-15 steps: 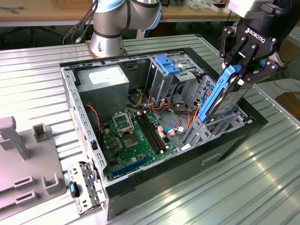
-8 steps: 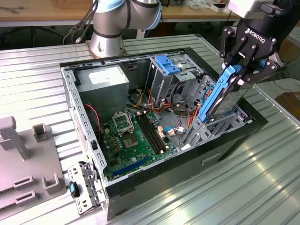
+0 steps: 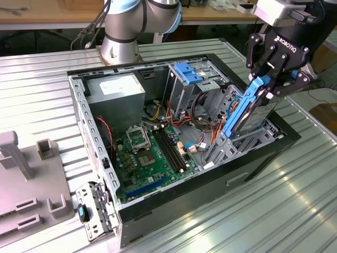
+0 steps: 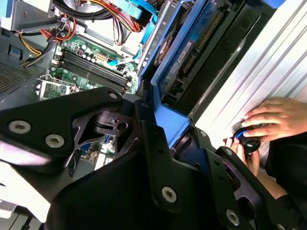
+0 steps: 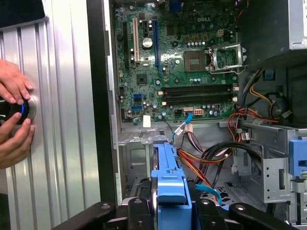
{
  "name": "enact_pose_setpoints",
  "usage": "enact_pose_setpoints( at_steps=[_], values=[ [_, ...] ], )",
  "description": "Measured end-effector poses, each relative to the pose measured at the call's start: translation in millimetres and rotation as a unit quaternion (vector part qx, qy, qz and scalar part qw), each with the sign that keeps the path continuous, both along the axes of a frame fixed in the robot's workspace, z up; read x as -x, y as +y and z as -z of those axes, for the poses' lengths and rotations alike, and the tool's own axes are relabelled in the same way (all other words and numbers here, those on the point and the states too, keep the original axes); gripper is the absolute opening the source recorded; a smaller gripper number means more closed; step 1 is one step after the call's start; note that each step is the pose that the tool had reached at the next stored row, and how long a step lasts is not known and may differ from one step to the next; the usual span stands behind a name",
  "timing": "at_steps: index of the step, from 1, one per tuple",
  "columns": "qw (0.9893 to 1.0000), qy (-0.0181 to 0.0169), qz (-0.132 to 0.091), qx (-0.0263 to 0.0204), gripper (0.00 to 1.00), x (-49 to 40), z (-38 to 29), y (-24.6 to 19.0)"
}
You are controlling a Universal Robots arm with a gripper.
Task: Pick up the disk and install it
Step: 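Insert the disk into the insertion slot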
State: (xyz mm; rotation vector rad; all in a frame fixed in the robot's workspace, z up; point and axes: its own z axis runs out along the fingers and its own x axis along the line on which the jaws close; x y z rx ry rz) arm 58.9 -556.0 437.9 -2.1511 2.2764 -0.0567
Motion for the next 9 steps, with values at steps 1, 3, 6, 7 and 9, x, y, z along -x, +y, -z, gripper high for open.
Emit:
enact_pose_setpoints(
  at_steps=[1,3,6,7,9],
  values=[
    [1.0,0.0,0.0,-0.0008,0.37,0.0,0.2,-0.3],
    [1.0,0.0,0.0,-0.0014,0.37,0.0,0.2,-0.5],
    [1.0,-0.0003,0.0,-0.0018,0.37,0.0,0.1,-2.4],
    [1.0,-0.0014,0.0,-0.002,0.37,-0.1,0.2,-2.9],
    [1.0,-0.0083,0.0,-0.0028,0.37,0.2,0.2,-3.4]
  ],
)
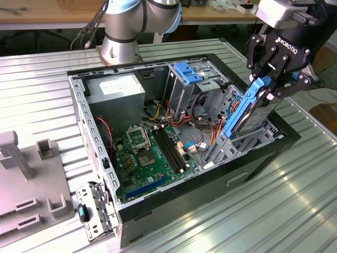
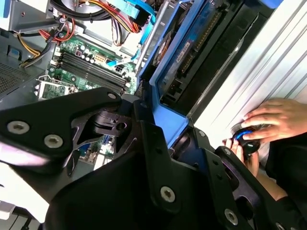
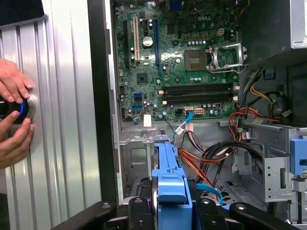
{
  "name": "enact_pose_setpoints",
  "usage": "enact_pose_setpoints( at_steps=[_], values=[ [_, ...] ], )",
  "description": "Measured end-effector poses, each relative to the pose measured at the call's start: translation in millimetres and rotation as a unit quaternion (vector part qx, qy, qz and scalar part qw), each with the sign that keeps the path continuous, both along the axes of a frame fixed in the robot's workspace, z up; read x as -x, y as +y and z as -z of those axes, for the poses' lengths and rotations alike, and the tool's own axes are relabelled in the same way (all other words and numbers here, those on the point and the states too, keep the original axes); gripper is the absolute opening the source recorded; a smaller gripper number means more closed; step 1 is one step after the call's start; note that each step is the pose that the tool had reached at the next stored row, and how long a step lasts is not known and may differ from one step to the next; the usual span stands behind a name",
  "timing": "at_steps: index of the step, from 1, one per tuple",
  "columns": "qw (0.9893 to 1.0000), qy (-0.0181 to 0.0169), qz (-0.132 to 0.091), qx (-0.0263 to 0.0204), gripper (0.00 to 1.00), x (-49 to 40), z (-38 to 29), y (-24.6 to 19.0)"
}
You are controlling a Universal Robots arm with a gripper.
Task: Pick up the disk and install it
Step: 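Insert the disk into the insertion slot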
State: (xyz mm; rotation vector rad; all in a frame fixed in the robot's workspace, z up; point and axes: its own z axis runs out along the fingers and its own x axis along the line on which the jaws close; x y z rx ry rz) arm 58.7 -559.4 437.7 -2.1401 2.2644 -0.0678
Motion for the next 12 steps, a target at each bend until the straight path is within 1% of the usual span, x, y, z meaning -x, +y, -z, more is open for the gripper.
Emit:
enact_pose_setpoints(
  at_steps=[1,3,5,6,7,9,12],
  values=[
    [1.0,-0.0048,0.0,-0.0004,0.37,0.3,0.0,-0.1],
    [0.9999,-0.0102,0.0,-0.0011,0.37,0.9,0.0,-0.1],
    [0.9999,-0.0121,0.0,-0.0014,0.37,1.0,0.0,-0.1],
    [0.9999,-0.0122,0.0,-0.0014,0.37,1.1,0.0,-0.1],
    [0.9999,-0.0113,0.0,-0.0018,0.37,1.2,0.0,-0.1],
    [1.0,-0.0052,0.0,-0.0025,0.37,1.2,0.1,-0.1],
    [0.9999,0.0164,0.0,-0.0032,0.37,0.8,0.3,-0.3]
  ],
)
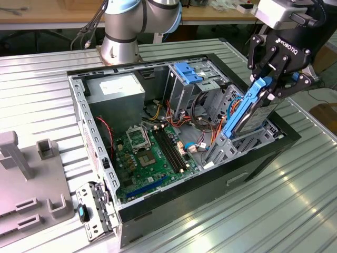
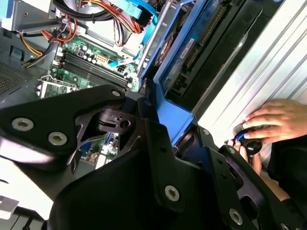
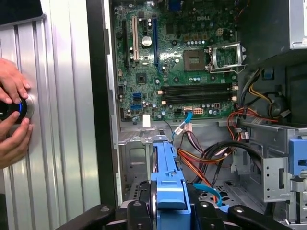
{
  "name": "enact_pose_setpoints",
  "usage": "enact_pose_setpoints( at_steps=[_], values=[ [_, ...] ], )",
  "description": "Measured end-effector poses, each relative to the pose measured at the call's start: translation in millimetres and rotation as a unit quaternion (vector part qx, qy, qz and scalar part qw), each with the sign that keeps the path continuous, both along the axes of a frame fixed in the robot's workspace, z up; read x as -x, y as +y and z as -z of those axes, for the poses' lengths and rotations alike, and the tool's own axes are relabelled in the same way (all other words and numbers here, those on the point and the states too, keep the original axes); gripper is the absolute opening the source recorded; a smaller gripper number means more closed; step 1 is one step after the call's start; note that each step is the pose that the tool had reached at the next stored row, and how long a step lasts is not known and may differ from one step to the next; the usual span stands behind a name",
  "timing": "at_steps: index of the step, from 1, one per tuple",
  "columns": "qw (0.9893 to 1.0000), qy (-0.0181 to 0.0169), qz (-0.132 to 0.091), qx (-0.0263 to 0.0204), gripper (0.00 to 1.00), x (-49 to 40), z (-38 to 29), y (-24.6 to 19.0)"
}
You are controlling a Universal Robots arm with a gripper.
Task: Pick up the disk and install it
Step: 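Insert the disk into the insertion slot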
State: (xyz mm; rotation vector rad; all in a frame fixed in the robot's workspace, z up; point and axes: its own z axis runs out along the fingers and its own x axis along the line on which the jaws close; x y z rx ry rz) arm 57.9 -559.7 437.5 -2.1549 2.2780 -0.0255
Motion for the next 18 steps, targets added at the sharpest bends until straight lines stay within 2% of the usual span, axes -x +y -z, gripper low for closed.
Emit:
enact_pose_setpoints(
  at_steps=[1,3,8,12,18],
  values=[
    [1.0,0.0039,0.0,0.0,0.37,0.0,0.0,0.0],
    [0.9998,0.0206,0.0,-0.0004,0.37,-0.2,0.3,-0.2],
    [0.9998,0.0211,0.0,-0.001,0.37,-1.2,5.8,-0.5],
    [0.9998,0.0217,0.0,-0.0013,0.37,-1.3,7.7,-0.6],
    [0.9997,0.024,0.0,-0.0013,0.37,-1.5,12.1,-1.2]
  ],
)
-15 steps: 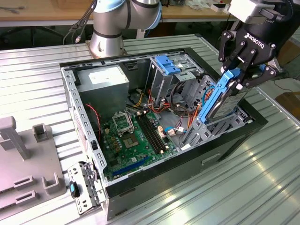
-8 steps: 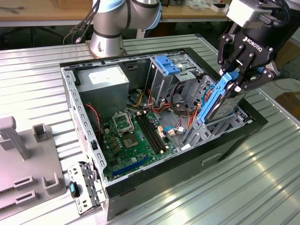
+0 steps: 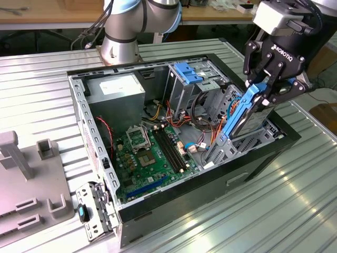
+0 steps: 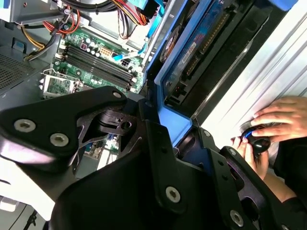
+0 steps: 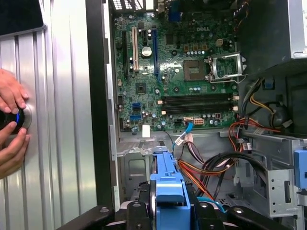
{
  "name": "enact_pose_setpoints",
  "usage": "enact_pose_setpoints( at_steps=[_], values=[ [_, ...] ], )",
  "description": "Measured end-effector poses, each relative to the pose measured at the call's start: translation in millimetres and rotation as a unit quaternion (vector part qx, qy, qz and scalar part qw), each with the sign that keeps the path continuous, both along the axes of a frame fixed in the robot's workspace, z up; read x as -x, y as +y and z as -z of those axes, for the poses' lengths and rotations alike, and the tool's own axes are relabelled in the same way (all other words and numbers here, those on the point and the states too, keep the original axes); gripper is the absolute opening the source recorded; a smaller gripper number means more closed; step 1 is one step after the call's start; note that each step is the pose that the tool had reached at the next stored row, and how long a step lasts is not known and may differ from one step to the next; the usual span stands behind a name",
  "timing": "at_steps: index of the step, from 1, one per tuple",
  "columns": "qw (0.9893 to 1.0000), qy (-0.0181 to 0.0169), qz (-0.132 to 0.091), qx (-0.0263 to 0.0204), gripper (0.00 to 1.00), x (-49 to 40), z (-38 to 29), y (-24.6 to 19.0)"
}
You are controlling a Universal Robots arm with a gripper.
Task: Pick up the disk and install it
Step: 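Insert the disk into the insertion slot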
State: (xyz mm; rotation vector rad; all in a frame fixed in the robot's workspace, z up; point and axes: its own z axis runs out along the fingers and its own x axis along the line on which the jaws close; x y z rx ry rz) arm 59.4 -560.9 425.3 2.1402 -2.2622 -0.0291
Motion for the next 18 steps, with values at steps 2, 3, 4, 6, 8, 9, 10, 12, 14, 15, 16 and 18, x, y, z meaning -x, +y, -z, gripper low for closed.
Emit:
enact_pose_setpoints(
  at_steps=[2,3,4,6,8,9,10,12,14,15,16,18],
  values=[
    [1.0,0.0008,0.0,0.0,0.37,-0.2,1.2,-0.2],
    [1.0,0.0014,0.0,0.0,0.37,-0.4,1.9,-0.3],
    [1.0,0.0021,0.0,0.0,0.37,-0.5,3.0,-0.4],
    [1.0,0.0032,0.0,-0.0001,0.37,-0.8,4.4,-0.6],
    [1.0,0.0055,0.0,-0.0001,0.37,-1.3,6.6,-0.9],
    [1.0,0.0065,0.0,-0.0001,0.37,-1.5,7.3,-1.0],
    [1.0,0.0076,0.0,-0.0001,0.37,-1.8,8.2,-1.1],
    [0.9999,0.0101,0.0,-0.0003,0.37,-2.6,11.0,-1.4],
    [0.9999,0.0127,0.0,-0.0004,0.37,-3.4,13.1,-1.5],
    [0.9999,0.0139,0.0,-0.0005,0.37,-3.7,14.1,-1.7],
    [0.9999,0.0151,0.0,-0.0006,0.37,-4.1,15.0,-1.7],
    [0.9998,0.0179,0.0,-0.0008,0.37,-5.0,17.3,-1.9]
  ],
)
